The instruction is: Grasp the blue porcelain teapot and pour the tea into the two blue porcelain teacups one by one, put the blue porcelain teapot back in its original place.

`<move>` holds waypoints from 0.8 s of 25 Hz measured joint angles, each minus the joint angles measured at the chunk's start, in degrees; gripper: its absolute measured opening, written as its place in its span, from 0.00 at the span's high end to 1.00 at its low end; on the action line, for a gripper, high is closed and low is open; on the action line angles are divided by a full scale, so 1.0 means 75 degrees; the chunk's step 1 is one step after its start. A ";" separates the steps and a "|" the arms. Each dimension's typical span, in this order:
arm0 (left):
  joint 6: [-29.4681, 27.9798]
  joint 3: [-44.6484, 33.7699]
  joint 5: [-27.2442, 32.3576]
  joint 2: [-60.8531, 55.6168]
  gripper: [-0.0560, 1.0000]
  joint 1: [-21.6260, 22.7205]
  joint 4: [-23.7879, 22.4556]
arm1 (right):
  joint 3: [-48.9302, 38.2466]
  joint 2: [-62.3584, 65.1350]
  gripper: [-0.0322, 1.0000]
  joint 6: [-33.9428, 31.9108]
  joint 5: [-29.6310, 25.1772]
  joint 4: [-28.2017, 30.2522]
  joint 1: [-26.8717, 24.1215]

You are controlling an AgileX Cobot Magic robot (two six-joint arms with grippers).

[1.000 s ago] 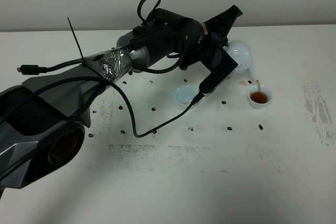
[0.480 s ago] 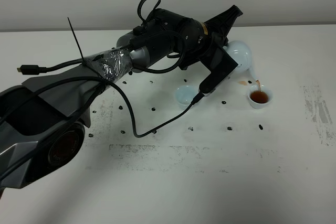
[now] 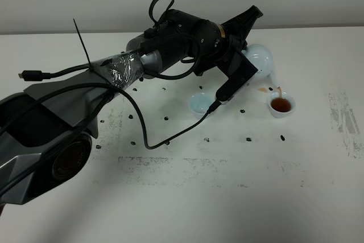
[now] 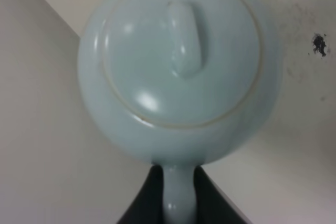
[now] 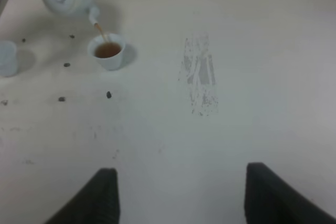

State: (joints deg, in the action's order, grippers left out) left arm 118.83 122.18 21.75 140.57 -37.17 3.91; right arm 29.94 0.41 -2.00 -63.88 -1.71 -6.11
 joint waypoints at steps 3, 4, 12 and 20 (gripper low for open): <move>0.0000 0.0000 -0.0009 0.0000 0.88 0.0000 0.0000 | 0.0000 0.0000 0.45 0.0000 0.0000 0.0000 0.0000; 0.0000 0.0000 -0.0009 0.0000 0.88 0.0000 0.0000 | 0.0000 0.0000 0.45 0.0000 0.0000 0.0000 0.0000; 0.0000 0.0000 -0.0009 0.0000 0.88 0.0000 0.0000 | 0.0000 0.0000 0.45 0.0000 0.0000 0.0000 0.0000; -0.0145 0.0000 0.0156 0.0000 0.88 0.0000 0.0540 | 0.0000 0.0000 0.45 0.0000 0.0000 0.0000 0.0000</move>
State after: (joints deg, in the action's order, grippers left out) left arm 117.74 122.18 22.92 140.57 -37.17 7.96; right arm 29.94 0.41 -2.00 -63.88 -1.71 -6.11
